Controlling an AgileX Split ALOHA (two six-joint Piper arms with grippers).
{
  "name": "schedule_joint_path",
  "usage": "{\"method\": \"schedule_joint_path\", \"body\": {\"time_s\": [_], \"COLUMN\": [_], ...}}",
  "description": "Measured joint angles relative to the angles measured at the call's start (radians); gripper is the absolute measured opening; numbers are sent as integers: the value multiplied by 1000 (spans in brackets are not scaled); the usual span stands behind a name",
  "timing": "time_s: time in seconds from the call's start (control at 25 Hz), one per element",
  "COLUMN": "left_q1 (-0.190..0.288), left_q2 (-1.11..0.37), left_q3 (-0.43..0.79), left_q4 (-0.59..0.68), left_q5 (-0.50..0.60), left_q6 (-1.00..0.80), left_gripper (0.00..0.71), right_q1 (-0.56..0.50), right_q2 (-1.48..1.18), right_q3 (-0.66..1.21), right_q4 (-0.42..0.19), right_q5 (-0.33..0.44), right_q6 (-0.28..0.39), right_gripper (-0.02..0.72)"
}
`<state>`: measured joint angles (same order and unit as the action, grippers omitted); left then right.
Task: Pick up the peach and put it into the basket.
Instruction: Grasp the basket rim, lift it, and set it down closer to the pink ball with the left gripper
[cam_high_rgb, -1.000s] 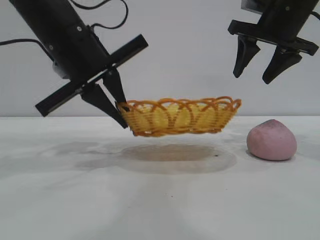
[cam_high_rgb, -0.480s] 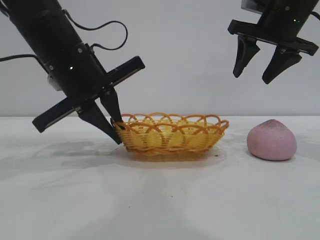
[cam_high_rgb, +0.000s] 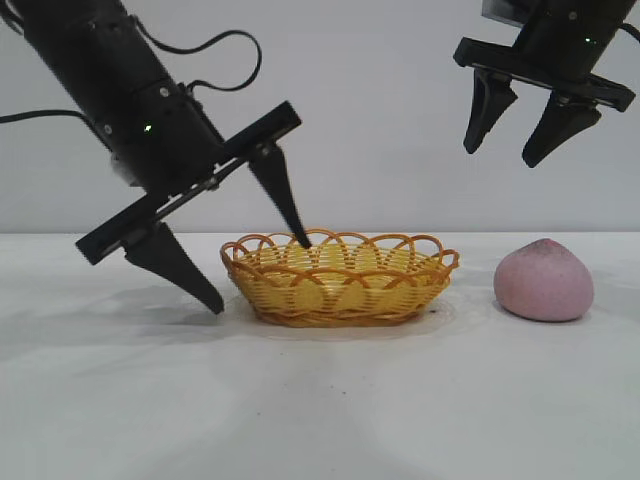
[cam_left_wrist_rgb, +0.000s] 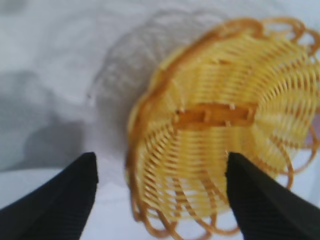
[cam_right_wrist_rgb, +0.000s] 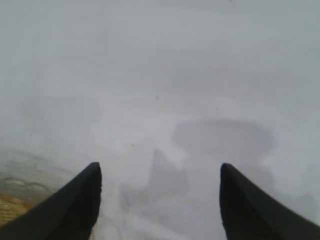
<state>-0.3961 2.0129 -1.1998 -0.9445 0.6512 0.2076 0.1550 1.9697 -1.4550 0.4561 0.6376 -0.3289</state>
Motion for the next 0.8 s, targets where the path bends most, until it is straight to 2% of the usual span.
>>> {"method": "schedule_joint_path", "body": {"time_s": [0.16,0.48,0.68,0.8], "left_q1": [0,0,0,7], "left_q2": [-31,-120,-134,-136], "left_q3": [-72,-179,-181,-181], "left_q4": [156,668,960,1045], "left_q5": [96,289,312,321], "left_q6": [6,-133,-174,-174], "left_gripper": [529,529,529,529], "right_q1": [0,0,0,0], "right_q2": [0,0,0,0], "right_q3": [0,0,0,0], "right_q4": [2,6,6,6], "right_q5": [3,3,12,17], "right_q6": [0,0,0,0], "right_gripper": [435,435,435,435]}}
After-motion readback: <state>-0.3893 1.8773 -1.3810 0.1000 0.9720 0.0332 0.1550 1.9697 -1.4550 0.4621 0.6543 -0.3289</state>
